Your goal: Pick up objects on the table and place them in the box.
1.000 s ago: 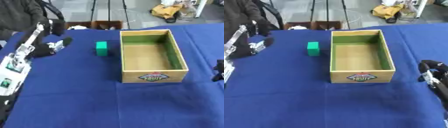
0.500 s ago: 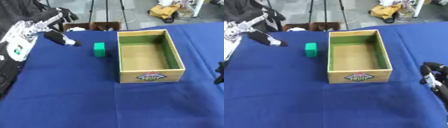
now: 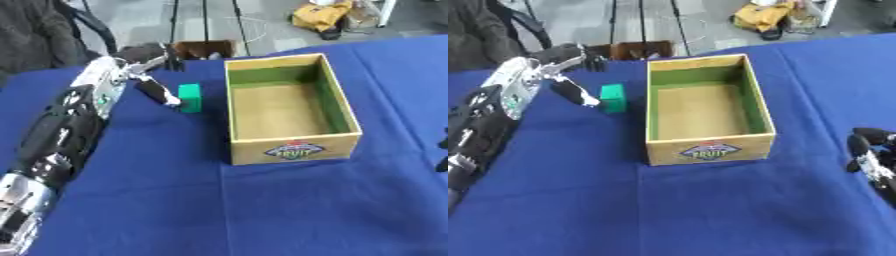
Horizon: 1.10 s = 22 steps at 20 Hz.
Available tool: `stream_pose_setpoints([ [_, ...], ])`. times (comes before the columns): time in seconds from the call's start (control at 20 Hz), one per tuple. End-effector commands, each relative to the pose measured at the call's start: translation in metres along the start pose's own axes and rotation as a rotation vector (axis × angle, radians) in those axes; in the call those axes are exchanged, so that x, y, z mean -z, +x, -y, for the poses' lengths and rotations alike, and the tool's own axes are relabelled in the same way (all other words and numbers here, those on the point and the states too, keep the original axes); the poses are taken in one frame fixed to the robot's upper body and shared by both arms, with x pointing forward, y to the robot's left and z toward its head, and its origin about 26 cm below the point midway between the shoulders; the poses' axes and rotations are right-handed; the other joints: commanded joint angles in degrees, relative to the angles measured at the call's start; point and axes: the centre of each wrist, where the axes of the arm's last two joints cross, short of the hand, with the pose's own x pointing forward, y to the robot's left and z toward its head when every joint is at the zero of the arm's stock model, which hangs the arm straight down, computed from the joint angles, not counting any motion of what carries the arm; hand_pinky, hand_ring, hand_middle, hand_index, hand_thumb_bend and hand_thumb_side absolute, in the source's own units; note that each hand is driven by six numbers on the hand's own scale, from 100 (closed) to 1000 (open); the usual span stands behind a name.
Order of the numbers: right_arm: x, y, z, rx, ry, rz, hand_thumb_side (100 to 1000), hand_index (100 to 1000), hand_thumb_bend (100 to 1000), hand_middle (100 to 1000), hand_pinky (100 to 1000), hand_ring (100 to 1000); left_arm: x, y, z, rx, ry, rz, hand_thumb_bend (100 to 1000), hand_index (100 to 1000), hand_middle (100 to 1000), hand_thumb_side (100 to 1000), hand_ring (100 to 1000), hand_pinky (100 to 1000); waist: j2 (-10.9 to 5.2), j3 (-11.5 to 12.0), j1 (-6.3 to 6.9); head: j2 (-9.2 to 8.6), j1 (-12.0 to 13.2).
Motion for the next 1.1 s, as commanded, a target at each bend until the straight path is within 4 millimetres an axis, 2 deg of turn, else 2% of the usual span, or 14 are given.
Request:
stream_pose_setpoints([
  [0.05, 0.005, 0.008, 0.006, -0.018, 0.010, 0.029, 601, 754, 392, 567, 479, 436, 0.001, -0.002, -0.011, 0.021, 0.056, -0.014, 661, 739, 619, 359, 667, 702, -0.67, -0.2, -0.12, -0.52, 0.4],
  [0.75, 0.007, 0.010, 0.005, -0.018, 0.019, 0.039, 599, 754, 393, 566, 479, 435, 0.004, 0.001, 0.009, 0.023, 0.091, -0.034, 664, 749, 665, 377, 714, 713, 0.45, -1.2, -0.04, -0.81, 0.7],
  [0.8, 0.007, 0.010, 0.005, -0.018, 0.019, 0.039, 599, 754, 392, 566, 479, 435, 0.004, 0.001, 0.010, 0.022, 0.087, -0.035, 626, 735, 618, 366, 669, 698, 0.50, -1.2, -0.03, -0.80, 0.6],
  [0.95, 0.007, 0.010, 0.005, -0.018, 0.019, 0.040, 599, 754, 392, 566, 479, 435, 0.004, 0.001, 0.015, 0.017, 0.067, -0.039, 638, 720, 590, 373, 636, 683, 0.58, -1.2, -0.01, -0.79, 0.5],
  [1.05, 0.007, 0.010, 0.005, -0.018, 0.019, 0.039, 599, 754, 392, 566, 479, 435, 0.003, 0.000, 0.017, 0.015, 0.055, -0.042, 627, 687, 544, 363, 583, 638, 0.60, -1.2, -0.02, -0.74, 0.4],
  [1.1, 0.007, 0.010, 0.005, -0.018, 0.019, 0.039, 599, 754, 392, 566, 479, 435, 0.003, -0.001, 0.018, 0.013, 0.052, -0.045, 621, 635, 488, 354, 507, 564, 0.60, -1.2, -0.04, -0.73, 0.4],
])
